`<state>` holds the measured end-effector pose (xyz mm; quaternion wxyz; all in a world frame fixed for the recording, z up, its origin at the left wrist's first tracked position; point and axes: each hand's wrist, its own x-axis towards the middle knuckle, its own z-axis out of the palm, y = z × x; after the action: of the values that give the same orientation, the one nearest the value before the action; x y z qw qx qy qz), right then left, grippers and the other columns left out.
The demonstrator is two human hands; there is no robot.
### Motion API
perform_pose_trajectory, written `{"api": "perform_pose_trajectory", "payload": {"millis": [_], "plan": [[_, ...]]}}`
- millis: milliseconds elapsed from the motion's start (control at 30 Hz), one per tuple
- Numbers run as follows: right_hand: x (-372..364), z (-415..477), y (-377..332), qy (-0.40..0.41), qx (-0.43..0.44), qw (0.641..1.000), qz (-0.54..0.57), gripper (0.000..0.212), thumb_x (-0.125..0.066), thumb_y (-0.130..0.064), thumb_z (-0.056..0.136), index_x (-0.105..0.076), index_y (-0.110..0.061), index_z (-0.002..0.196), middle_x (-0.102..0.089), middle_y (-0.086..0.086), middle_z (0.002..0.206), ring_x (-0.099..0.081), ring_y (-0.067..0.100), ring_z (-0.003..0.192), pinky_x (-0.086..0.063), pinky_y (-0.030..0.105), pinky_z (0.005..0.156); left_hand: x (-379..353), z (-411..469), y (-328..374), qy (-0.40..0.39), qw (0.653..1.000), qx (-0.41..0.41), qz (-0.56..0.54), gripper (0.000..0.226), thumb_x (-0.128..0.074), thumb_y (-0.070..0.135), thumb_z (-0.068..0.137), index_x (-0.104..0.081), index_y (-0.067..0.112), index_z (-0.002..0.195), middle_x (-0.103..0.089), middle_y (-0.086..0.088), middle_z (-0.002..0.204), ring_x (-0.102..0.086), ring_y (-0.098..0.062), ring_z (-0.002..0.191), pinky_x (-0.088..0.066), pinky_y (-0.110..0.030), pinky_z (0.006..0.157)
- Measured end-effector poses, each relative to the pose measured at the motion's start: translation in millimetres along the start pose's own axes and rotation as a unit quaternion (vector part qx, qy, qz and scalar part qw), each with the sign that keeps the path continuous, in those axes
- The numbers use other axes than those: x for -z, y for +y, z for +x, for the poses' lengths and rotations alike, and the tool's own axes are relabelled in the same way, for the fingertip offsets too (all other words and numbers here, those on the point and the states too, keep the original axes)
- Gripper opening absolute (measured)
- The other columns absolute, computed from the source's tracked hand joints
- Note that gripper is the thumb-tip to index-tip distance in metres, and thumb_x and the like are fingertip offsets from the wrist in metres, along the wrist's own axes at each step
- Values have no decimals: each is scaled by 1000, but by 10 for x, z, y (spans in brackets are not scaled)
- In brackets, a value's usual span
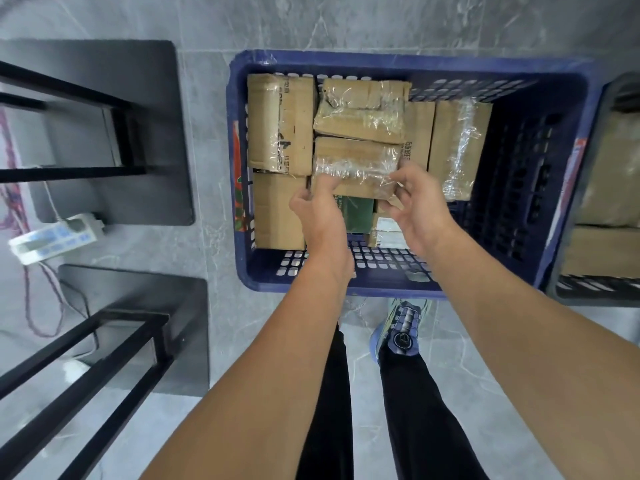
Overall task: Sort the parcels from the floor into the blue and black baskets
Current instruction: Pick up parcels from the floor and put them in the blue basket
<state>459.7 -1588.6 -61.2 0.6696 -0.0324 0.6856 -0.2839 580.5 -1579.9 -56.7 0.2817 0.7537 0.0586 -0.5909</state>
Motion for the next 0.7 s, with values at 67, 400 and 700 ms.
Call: {"api": "perform_pose_trajectory", "payload": {"millis": [67, 400, 700], "plan": [[1, -29, -4, -2, 3, 1000, -5, 49, -61, -23, 75, -59, -24, 124, -59, 2, 137, -58, 19, 130, -47, 46, 113, 50, -27, 15, -10, 1000, 0, 21, 58, -65, 30, 91, -44, 20, 144, -53, 7, 120, -52, -11, 106, -40, -36, 92], [216, -409, -72, 7, 49, 997, -62, 53, -52, -23, 99, -47, -22, 152, -52, -10, 147, -43, 11, 143, -32, 42, 126, 357, -485, 200, -80, 991, -16, 109, 33, -54, 37, 103, -49, 27, 134, -53, 10, 122, -52, -15, 132, -45, -41, 114], [523, -1618, -695, -7, 117, 993, -5, 63, -62, -35, 85, -54, -23, 147, -54, -6, 151, -49, 11, 141, -41, 37, 118, 368, -1856, 772, -124, 970, -109, 178, 15, -52, 39, 104, -60, 34, 117, -58, 10, 138, -55, -8, 129, -45, -43, 112]]}}
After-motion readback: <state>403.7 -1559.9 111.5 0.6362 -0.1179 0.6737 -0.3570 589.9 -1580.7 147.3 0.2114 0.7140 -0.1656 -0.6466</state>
